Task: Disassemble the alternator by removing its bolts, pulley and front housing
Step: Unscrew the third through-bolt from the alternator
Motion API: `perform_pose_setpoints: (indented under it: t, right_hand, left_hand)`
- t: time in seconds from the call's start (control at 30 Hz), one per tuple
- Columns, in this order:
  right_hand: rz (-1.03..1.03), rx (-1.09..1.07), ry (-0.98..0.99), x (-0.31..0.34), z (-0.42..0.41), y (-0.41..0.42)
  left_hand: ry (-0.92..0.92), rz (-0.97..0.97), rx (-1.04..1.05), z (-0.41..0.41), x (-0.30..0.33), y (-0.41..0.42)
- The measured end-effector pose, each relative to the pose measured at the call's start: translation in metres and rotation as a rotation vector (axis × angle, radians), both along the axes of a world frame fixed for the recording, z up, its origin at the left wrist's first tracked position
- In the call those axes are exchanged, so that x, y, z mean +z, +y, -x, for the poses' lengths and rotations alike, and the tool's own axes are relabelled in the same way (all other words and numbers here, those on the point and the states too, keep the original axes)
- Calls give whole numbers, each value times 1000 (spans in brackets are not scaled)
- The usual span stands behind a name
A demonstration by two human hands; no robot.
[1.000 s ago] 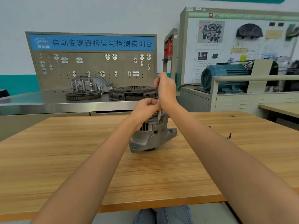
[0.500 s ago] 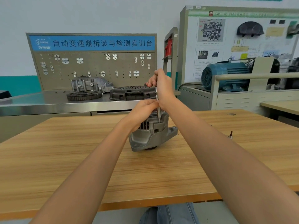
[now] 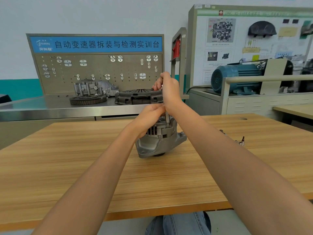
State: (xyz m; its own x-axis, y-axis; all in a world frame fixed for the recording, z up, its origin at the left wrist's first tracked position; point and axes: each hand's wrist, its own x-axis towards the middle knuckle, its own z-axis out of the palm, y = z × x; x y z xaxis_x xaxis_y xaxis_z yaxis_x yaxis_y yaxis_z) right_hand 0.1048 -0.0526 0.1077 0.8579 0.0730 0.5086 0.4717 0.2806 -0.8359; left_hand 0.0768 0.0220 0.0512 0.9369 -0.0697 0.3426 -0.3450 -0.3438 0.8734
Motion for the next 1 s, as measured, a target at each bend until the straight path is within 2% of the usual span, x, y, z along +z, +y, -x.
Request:
perform_pose_setpoints:
  t: [0.27,0.6,0.67,0.7,0.77,0.83,0.9,1.0]
  right_hand:
    - [3,-11,20,-1,1,1]
    - [67,-156,-170,-10,-1,-7]
    - [157,-194,-242,-12,2,-9]
    - [287,-285,-324,-14,4,-9]
    - [704,-684,-544,-21,3,-9]
    - [991,-963,-620,-24,2,-7]
    - [1024,-992,-607,-23,4,-6]
    - [844,-866,-593,-22,5,-6]
  left_hand:
    - [-4,-3,11,1,0,1]
    - [-84,-4,-6,3,-3,-4]
    - [-80,-3,-7,5,-2,-4]
    - [-78,-1,8,5,-1,-4]
    - [-88,-1,82,2,-2,-2]
    - [-112,-8,146,1,-3,-3]
    - [-135,4,185,1,-4,-4]
    - [-154,31,159,1,-3,-5]
